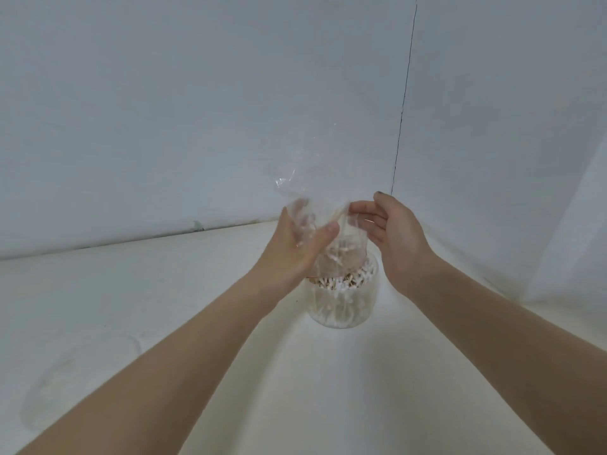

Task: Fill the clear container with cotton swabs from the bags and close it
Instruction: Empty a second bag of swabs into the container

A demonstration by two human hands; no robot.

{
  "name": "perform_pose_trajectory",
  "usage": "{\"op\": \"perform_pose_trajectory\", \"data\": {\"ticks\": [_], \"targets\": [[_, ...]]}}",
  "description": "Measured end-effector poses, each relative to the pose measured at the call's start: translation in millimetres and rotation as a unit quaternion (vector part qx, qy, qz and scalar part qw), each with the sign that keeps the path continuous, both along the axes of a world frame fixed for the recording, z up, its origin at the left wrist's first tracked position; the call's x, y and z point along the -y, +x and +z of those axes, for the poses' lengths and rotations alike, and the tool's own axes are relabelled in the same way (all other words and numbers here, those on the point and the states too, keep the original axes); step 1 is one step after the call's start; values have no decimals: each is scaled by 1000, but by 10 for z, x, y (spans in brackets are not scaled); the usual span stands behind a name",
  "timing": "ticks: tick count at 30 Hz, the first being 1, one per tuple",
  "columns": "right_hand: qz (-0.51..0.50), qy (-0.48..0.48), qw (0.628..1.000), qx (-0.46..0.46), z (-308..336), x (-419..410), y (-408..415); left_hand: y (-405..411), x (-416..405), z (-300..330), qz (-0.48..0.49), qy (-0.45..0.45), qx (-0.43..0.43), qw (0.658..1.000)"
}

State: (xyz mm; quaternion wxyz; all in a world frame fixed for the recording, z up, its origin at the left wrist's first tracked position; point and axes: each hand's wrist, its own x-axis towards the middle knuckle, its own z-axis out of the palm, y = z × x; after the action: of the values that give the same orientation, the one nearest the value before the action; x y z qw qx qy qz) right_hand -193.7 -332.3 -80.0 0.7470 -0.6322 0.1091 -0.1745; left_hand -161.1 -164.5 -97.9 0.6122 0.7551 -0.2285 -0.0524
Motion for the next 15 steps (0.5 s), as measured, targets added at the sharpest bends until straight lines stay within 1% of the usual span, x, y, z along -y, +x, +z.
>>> {"op": "perform_pose_trajectory", "data": {"ticks": [4, 7, 9, 12, 15], "targets": [[-24, 15, 999, 28, 22, -11, 24, 37, 106, 100, 50, -49, 24, 997], [-34, 59, 997, 46, 57, -9, 31, 64, 159, 208, 48, -66, 33, 996], [-31, 64, 997, 40, 67, -14, 17, 53, 183, 283, 48, -75, 40, 995], [-19, 41, 999, 4, 52, -40, -2, 60, 215, 364, 61, -103, 35, 992], [-3, 36, 999, -1, 23, -76, -6, 53, 246, 368, 52, -103, 23, 993]]}}
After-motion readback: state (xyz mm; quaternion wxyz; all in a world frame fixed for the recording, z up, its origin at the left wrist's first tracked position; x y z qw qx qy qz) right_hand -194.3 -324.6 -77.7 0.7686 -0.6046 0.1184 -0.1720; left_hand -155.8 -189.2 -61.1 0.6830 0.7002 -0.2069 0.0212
